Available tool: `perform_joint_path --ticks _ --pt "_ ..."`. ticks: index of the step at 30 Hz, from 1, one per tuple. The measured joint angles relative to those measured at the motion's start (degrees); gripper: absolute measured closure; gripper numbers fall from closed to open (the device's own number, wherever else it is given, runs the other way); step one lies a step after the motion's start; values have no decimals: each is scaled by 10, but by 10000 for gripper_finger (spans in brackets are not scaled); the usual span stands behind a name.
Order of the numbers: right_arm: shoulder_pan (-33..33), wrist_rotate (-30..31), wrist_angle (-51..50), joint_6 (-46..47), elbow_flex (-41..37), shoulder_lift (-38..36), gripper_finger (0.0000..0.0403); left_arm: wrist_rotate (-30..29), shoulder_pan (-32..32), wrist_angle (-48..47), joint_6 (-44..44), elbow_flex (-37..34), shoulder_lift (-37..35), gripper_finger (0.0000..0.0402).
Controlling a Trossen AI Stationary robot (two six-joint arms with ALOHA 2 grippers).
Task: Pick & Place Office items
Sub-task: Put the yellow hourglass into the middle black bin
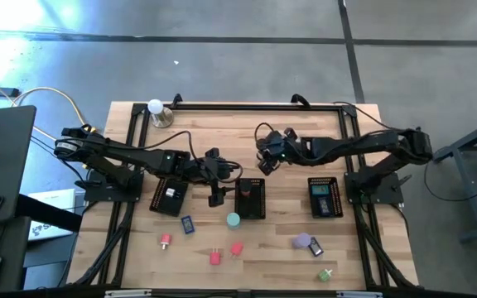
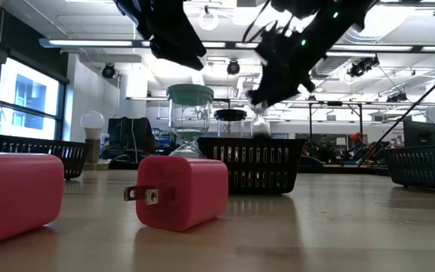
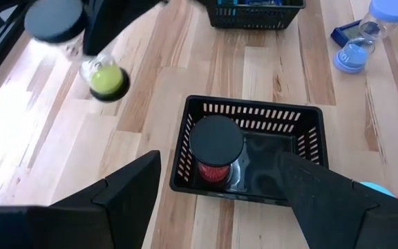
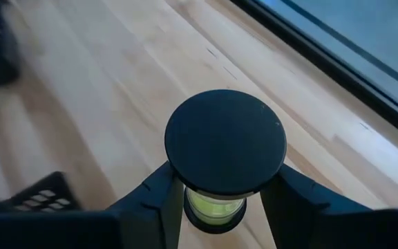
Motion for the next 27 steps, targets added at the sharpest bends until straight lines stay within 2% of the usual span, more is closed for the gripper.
perform_joint_path --ticks 8,15,20,27 --pt "87 49 -53 61 0 -59 254 0 -3 -2 0 0 0 112" --pt "166 53 -55 114 0 -56 254 0 -3 -4 -1 0 0 112" --pt "220 99 -39 139 0 -54 253 0 -3 -4 -5 0 0 112" --pt "267 95 -34 191 0 -46 253 0 -5 -3 -17 0 0 112"
